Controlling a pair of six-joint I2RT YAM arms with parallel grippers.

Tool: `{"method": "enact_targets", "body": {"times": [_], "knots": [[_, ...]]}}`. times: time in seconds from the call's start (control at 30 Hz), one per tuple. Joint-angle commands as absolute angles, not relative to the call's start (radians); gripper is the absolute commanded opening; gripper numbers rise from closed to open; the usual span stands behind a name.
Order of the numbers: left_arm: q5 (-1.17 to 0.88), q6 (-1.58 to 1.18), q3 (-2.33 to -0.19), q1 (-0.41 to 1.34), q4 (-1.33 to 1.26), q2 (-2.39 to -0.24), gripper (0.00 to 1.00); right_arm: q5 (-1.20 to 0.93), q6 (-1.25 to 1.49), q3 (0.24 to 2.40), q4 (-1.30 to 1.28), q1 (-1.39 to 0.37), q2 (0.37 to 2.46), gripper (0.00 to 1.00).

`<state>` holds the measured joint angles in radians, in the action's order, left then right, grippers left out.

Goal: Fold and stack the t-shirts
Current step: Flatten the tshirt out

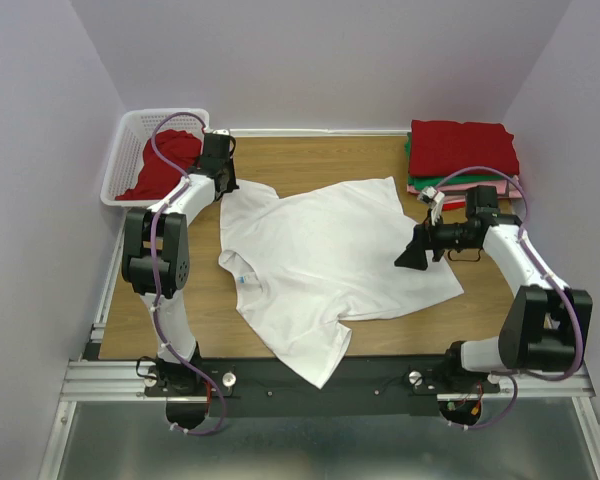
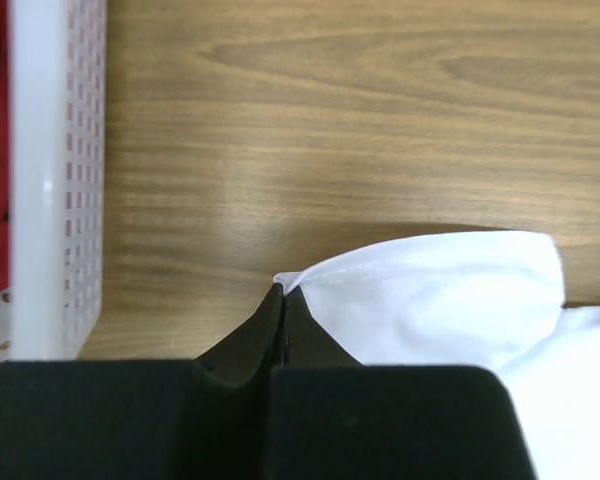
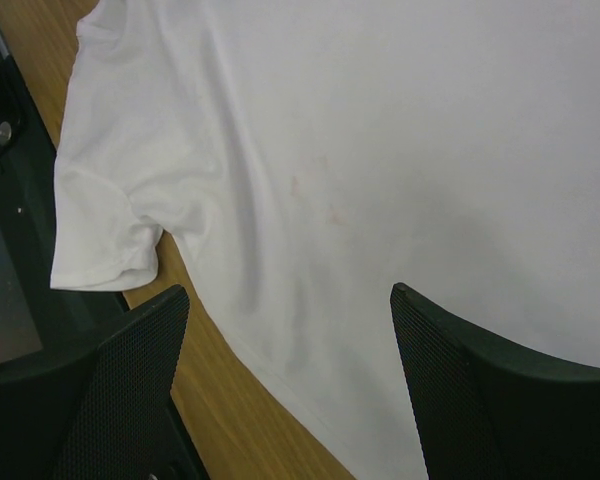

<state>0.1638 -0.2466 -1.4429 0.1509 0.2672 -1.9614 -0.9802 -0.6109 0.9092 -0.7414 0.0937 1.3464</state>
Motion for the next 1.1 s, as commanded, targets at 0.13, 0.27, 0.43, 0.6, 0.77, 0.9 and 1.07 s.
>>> {"method": "enact_targets", "body": {"times": [0.13,0.27,0.43,0.6,0.77,0.9,1.07], "knots": [[0.158,-0.226,-1.41,0.155,0.213,-1.891,0.0,-0.83,-0.528,1.244,-0.7,0.077,1.696,0.88],[0.166,-0.212,-1.408,0.153,0.218,-1.898,0.0,-0.704,-0.379,1.486,-0.637,0.052,1.917,0.85],[0.175,-0.198,-1.405,0.153,0.227,-1.891,0.0,-0.601,-0.292,1.806,-0.635,0.022,2.149,0.74],[0.147,-0.193,-1.405,0.152,0.227,-1.89,0.0,-0.506,-0.247,1.972,-0.634,0.002,2.31,0.68],[0.138,-0.196,-1.41,0.15,0.227,-1.887,0.0,-0.447,-0.221,2.084,-0.634,-0.026,2.399,0.64],[0.135,-0.196,-1.411,0.147,0.227,-1.882,0.0,-0.417,-0.215,2.115,-0.629,-0.038,2.444,0.64],[0.137,-0.195,-1.411,0.144,0.227,-1.884,0.0,-0.388,-0.21,2.146,-0.623,-0.052,2.476,0.63]]}}
